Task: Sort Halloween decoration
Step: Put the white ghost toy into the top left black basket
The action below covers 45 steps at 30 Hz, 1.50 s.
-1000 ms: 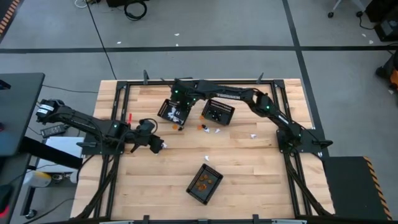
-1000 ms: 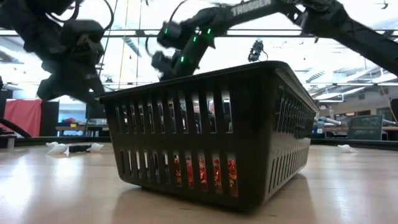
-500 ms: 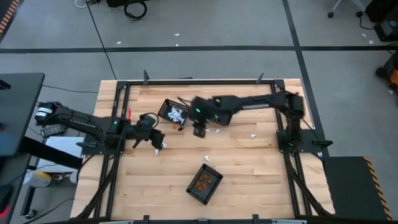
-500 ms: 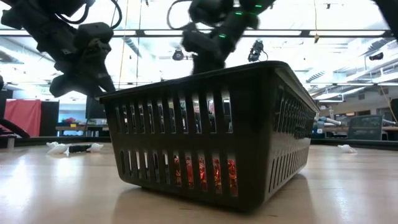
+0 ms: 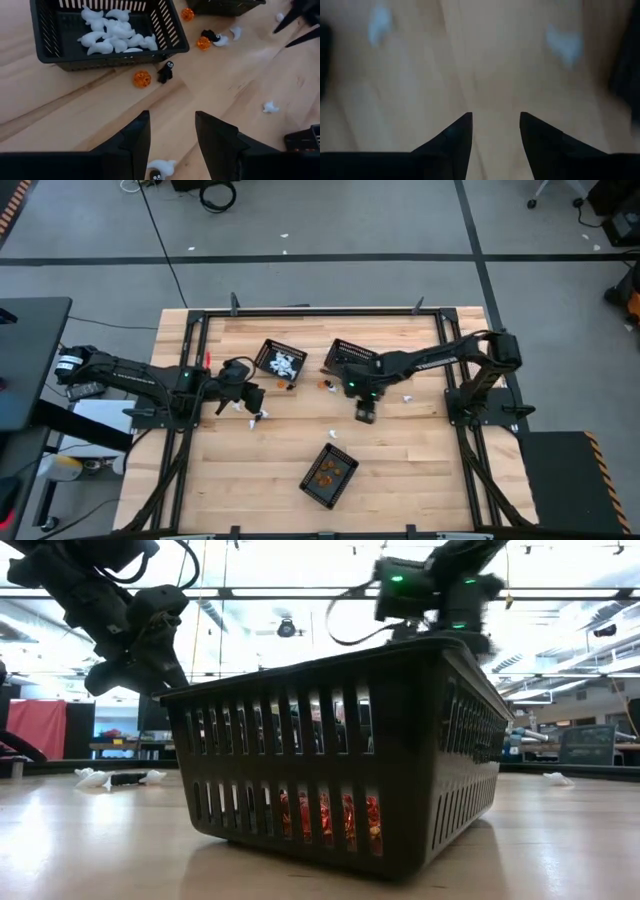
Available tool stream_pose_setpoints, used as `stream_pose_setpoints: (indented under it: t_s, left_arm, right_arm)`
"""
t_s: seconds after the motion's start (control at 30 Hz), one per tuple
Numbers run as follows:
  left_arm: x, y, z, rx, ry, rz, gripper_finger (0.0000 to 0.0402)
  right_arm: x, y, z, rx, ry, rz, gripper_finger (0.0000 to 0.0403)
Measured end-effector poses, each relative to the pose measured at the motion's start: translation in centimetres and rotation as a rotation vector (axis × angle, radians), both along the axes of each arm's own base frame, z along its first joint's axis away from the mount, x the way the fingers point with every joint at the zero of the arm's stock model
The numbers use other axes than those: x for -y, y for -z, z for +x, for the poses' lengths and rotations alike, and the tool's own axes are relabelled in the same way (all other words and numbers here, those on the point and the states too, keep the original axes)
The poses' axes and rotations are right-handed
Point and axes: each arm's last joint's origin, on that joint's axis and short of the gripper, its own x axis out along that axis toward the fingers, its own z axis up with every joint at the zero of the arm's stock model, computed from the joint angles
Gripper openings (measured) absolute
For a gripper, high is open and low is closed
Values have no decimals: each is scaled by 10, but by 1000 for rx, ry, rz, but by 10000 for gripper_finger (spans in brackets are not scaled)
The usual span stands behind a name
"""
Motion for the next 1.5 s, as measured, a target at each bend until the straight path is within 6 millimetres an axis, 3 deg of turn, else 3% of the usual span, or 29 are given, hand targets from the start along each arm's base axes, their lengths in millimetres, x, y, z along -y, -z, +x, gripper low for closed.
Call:
stream_pose_setpoints:
  t_s: [0.17,0.3,0.53,0.73,0.9,1.27,1.5]
  left_arm:
    - [0,0,0,-7,16,16,164]
    - [0,0,0,-7,16,16,164]
    - [0,0,0,-4,14,14,164]
    - [0,-1,1,4,14,13,164]
    - [0,-1,1,12,10,8,164]
    - [0,-1,1,14,16,1,164]
    - [1,0,1,-1,39,-16,164]
  right_arm:
    - [-10,-4,-57,-24,85,8,171]
    - [-8,-9,-97,-1,195,-2,171]
    - [5,-8,-132,-99,205,-6,199]
    - [18,8,-128,-229,219,3,249]
    - [26,30,-115,-359,217,2,255]
    - [29,53,-89,-474,73,-71,239]
    - [29,54,-86,-456,22,-58,173]
